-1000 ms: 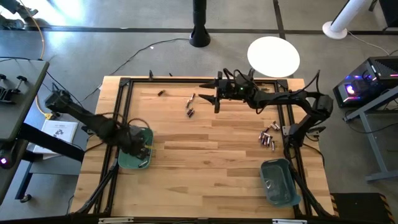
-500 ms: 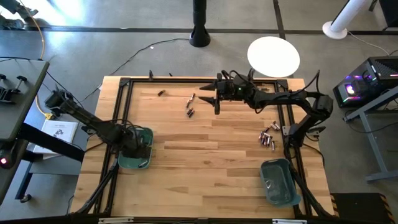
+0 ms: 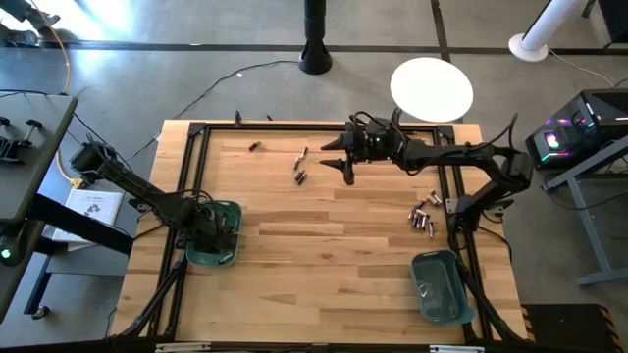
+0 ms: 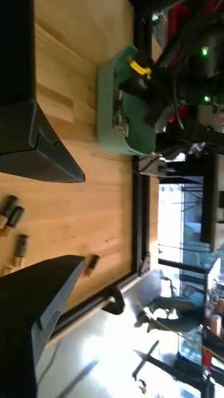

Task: Sort batteries
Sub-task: Put the silver battery into the green bin

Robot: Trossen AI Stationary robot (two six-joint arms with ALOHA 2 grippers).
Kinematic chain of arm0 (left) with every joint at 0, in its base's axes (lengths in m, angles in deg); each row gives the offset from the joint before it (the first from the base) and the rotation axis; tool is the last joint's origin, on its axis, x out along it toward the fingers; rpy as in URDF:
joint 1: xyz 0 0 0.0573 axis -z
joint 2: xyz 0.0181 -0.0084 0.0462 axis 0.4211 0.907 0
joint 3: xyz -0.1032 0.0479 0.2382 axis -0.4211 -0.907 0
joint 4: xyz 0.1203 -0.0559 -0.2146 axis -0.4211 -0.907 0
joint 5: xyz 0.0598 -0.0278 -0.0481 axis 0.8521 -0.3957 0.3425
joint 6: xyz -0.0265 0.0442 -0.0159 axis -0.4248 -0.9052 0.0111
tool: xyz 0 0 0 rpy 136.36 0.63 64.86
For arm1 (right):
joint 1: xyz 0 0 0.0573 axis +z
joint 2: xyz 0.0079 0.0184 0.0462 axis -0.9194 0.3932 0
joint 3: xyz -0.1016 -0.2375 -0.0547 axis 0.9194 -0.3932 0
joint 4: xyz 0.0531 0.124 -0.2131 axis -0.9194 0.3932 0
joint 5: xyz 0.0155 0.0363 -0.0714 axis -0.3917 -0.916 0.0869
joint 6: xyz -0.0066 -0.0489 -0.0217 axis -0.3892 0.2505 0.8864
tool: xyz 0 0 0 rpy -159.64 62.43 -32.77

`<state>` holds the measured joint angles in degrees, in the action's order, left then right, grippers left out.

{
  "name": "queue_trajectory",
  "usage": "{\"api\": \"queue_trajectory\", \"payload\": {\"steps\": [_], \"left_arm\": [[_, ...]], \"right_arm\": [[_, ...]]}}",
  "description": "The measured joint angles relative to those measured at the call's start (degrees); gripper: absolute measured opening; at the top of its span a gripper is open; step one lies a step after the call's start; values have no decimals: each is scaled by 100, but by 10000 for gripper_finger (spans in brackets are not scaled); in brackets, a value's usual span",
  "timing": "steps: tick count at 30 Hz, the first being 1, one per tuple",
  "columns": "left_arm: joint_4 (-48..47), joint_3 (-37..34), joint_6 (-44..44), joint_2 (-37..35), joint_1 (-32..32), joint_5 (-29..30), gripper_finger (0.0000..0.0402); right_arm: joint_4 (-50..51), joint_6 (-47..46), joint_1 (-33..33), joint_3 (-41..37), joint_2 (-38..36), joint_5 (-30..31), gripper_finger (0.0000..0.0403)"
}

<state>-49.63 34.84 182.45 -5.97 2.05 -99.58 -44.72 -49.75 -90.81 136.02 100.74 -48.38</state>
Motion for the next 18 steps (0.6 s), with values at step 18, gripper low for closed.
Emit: {"api": "queue_trajectory", "payload": {"steps": [18], "left_arm": [[-79, 540, -920, -69, 13, 273, 153]], "right_arm": [[719, -109, -30, 0, -670, 124, 197]]}}
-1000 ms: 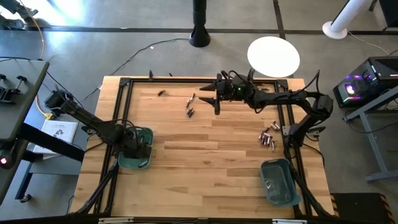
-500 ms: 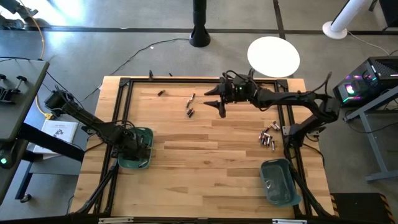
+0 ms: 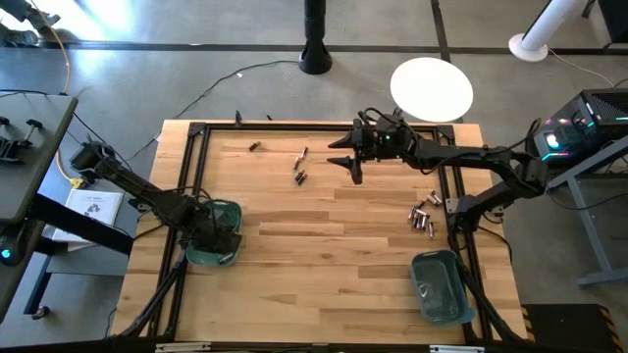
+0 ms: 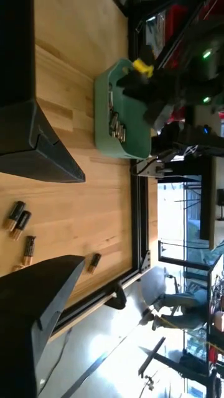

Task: Sort batteries
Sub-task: Put the silver battery into the green bin

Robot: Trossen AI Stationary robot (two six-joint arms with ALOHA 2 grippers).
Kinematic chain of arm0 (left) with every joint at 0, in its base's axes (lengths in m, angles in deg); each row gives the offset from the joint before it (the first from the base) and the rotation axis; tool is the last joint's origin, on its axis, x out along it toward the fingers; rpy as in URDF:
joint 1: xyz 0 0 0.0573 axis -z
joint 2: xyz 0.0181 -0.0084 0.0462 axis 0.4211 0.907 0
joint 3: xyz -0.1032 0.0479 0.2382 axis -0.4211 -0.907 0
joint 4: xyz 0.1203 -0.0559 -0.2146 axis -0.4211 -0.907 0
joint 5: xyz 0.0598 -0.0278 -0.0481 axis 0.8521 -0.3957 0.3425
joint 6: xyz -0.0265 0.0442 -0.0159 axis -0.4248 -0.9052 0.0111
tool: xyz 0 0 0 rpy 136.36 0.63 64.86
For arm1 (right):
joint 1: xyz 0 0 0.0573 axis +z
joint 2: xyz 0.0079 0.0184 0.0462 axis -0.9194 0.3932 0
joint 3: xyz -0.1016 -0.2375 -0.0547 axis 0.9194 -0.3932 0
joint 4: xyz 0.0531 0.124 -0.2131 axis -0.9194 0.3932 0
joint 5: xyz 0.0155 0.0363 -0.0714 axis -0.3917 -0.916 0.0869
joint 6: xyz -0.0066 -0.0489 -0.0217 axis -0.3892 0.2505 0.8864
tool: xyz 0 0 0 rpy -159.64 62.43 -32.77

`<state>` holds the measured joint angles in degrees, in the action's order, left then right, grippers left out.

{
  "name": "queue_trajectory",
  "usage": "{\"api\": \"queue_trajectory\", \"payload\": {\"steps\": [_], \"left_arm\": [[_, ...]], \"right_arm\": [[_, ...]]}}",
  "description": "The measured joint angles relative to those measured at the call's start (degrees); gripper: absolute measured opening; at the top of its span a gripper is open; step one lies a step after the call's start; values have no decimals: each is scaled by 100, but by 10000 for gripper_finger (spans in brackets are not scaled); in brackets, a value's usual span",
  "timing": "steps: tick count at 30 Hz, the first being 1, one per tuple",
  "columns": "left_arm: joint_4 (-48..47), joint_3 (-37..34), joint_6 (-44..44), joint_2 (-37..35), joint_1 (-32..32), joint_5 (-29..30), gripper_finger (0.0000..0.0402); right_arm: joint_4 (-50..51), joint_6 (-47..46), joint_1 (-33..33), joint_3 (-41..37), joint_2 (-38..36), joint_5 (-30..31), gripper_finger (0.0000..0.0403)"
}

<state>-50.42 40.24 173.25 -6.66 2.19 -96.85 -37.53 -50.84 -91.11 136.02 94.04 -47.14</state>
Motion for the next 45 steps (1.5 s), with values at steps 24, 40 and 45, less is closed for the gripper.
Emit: {"api": "queue_trajectory", "payload": {"steps": [24, 40, 45], "left_arm": [[2612, 1281, -6644, 273, -924, 6404, 147], [7111, 318, -9797, 1581, -2905, 4153, 147], [7790, 347, -10157, 1881, -3498, 3571, 147]], "right_arm": [[2488, -181, -368, 61, -652, 951, 197], [4490, -974, -1399, 63, -782, 1307, 261], [5626, -1479, -1513, 63, -778, 1381, 264]]}}
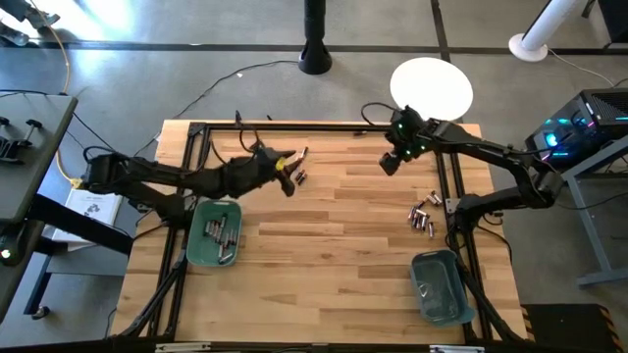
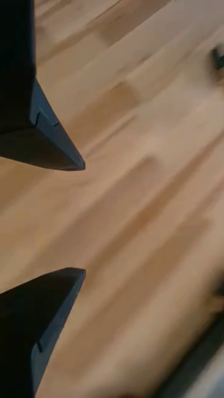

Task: Sort batteries
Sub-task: Put the silver battery into the green bin

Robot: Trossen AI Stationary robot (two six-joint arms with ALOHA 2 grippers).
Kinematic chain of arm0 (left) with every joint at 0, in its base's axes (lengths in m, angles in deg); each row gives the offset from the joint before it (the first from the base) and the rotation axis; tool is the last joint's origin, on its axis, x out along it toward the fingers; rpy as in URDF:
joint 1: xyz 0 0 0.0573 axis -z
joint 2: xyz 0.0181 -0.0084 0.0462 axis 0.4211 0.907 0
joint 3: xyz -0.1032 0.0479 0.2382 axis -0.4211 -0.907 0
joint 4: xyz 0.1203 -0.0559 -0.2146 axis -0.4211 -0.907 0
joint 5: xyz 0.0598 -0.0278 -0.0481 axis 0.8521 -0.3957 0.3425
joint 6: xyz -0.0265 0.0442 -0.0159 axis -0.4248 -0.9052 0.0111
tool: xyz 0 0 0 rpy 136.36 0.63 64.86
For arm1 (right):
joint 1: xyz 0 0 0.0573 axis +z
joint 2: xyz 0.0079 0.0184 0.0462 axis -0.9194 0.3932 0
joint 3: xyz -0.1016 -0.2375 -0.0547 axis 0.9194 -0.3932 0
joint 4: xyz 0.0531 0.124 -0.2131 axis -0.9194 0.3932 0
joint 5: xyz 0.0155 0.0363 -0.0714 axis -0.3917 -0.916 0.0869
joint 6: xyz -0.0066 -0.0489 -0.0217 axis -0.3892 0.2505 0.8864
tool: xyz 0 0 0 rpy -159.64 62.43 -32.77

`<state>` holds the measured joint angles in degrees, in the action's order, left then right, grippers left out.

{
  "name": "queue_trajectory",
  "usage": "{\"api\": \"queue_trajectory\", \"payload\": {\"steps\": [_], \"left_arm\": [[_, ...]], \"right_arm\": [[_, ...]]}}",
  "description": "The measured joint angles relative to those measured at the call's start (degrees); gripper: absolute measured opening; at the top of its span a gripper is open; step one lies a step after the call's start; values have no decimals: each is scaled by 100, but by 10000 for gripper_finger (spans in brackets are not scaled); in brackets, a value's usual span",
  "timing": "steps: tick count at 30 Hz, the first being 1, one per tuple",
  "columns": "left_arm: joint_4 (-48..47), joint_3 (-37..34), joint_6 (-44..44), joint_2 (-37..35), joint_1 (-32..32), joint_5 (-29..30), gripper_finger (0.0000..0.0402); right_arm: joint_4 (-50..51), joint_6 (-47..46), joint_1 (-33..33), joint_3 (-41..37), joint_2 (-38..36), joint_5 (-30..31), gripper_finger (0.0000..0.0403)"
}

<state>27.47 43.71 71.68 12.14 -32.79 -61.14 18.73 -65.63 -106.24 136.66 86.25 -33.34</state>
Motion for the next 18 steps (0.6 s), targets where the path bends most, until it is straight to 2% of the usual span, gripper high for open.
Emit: {"api": "queue_trajectory", "payload": {"steps": [3, 11, 18], "left_arm": [[203, 0, -270, 121, -290, -199, 147], [225, 0, -299, 312, -685, -216, 147], [197, 0, -299, 461, -801, -219, 147]], "right_arm": [[619, -392, 76, 0, 0, 129, 264], [1969, -1431, 327, -38, 2, 159, 264], [2843, -1869, 902, -138, 6, -202, 264]]}}
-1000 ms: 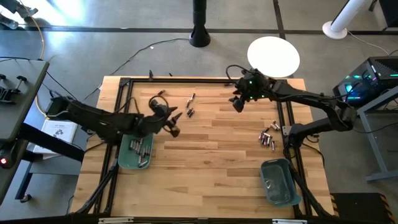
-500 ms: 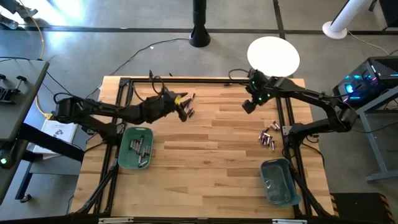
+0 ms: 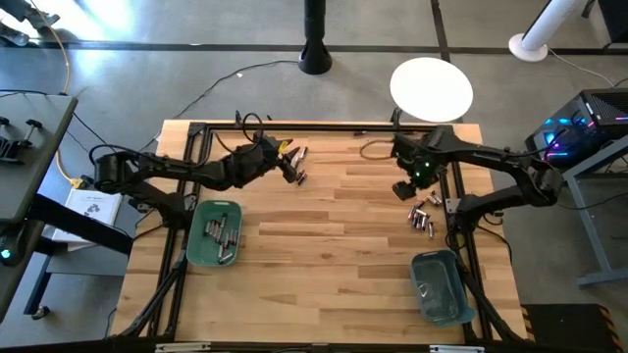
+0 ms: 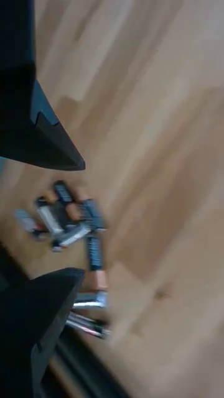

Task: Sort batteries
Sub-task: Put the silver battery into the green bin

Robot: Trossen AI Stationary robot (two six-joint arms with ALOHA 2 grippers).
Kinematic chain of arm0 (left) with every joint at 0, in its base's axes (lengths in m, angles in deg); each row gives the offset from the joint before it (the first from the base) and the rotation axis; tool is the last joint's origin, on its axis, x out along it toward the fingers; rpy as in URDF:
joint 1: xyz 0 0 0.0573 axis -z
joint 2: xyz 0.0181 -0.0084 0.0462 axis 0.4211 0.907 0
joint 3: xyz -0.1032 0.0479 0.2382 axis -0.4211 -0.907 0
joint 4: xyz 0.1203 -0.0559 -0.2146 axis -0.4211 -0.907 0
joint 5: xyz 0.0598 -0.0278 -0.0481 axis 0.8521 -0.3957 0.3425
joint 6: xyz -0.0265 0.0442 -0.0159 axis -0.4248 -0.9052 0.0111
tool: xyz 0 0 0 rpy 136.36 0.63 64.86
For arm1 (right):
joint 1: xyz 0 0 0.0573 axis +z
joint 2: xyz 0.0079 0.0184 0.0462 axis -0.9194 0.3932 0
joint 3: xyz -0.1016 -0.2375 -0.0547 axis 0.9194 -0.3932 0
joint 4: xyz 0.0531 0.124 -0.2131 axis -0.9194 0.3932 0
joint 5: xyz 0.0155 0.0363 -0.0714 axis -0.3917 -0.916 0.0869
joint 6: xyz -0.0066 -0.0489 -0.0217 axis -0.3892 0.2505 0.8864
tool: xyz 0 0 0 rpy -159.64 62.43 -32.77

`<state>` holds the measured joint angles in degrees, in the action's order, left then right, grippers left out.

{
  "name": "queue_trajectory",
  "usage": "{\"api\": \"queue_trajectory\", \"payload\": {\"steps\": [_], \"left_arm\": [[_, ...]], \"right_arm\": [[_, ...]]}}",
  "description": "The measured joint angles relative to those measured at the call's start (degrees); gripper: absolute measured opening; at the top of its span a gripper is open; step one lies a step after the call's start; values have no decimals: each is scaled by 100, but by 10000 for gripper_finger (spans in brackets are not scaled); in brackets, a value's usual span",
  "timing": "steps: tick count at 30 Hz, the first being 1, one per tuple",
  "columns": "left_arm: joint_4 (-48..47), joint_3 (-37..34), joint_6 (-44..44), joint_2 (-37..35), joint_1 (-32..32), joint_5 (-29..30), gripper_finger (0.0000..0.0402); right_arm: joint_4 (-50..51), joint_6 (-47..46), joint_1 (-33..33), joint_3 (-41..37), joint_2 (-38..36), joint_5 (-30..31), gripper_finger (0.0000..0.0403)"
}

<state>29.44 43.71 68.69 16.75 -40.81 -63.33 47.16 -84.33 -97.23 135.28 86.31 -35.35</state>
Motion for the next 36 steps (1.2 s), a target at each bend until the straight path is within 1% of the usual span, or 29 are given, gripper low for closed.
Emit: {"api": "queue_trajectory", "payload": {"steps": [2, 5, 8, 11, 15, 19, 23, 28, 32, 36], "left_arm": [[10, 0, 1, 24, 0, -7, 147], [12, 0, 1, 25, 0, -22, 147], [10, 0, 1, 25, 0, -22, 147], [11, 0, 44, 25, 9, -46, 147], [13, 0, 62, 25, 29, -346, 147], [10, 0, 156, 25, 33, -503, 147], [22, 0, 215, 25, 33, -505, 147], [85, 0, 213, 25, 65, -506, 147], [117, 0, 213, 23, 81, -527, 147], [118, 0, 211, 23, 98, -529, 147]], "right_arm": [[133, 87, 247, -5, 23, -185, 264], [76, 16, 678, -164, 75, -418, 264], [85, -127, 929, -441, 192, -357, 264], [19, -151, 1009, -794, 314, -333, 263], [-99, -151, 1009, -1190, 484, -138, 255], [-467, -163, 1002, -1389, 618, 70, 225], [-723, -305, 1002, -1449, 754, 349, 176], [-1113, -417, 1002, -1462, 926, 434, 119], [-1324, -411, 1002, -1459, 1089, 426, 93], [-1412, -266, 1002, -1440, 1224, 409, 86]]}}
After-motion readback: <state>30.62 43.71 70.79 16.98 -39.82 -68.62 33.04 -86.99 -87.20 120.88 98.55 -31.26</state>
